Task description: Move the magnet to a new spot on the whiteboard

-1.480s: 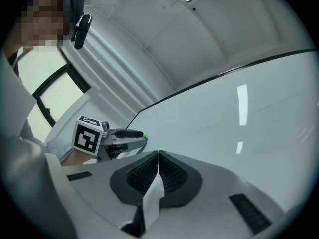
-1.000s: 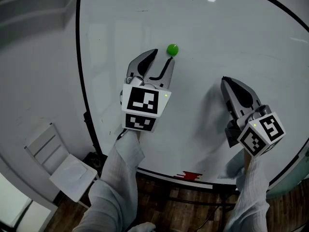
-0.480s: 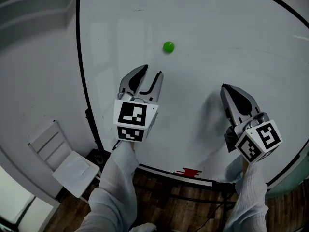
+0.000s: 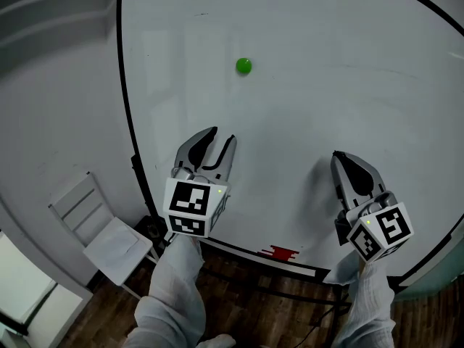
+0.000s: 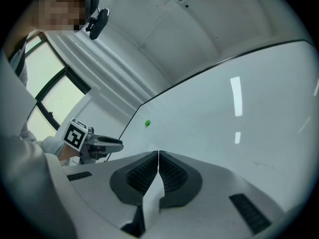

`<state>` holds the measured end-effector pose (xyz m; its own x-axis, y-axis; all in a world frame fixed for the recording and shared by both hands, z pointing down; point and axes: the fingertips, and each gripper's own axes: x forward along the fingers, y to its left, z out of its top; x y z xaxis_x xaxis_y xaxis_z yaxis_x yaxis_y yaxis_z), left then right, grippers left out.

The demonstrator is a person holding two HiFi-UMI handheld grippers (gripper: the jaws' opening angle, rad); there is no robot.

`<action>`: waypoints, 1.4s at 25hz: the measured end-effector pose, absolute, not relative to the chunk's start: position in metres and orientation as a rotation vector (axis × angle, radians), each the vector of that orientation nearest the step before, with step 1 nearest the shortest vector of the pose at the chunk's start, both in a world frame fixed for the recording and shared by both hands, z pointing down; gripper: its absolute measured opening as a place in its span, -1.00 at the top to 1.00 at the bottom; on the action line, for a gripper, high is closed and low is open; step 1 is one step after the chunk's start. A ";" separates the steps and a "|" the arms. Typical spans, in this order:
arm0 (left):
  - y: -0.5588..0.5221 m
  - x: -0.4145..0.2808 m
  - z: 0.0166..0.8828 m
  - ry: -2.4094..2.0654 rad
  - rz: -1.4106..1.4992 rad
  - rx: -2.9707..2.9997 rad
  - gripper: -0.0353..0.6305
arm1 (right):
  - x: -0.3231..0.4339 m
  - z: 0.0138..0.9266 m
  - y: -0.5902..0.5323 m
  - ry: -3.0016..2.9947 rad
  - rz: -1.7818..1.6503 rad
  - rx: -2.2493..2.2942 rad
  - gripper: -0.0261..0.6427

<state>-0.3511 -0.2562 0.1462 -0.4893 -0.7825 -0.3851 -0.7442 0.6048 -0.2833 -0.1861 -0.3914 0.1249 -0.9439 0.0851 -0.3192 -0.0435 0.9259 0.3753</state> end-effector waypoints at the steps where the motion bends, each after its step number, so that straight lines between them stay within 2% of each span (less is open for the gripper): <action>1: -0.256 -0.346 0.151 2.364 -0.105 -1.216 0.47 | -0.182 0.128 -0.393 2.758 0.523 0.041 0.84; 14: -0.260 -0.290 0.221 2.475 -0.125 -1.254 0.55 | -0.134 0.192 -0.388 2.818 0.490 0.149 0.84; 23: -0.266 -0.250 0.267 2.529 -0.140 -1.287 0.64 | -0.101 0.248 -0.400 2.883 0.318 0.120 0.84; 35: -0.278 -0.194 0.354 2.659 -0.007 -1.370 0.76 | -0.056 0.339 -0.412 3.029 0.119 0.064 0.84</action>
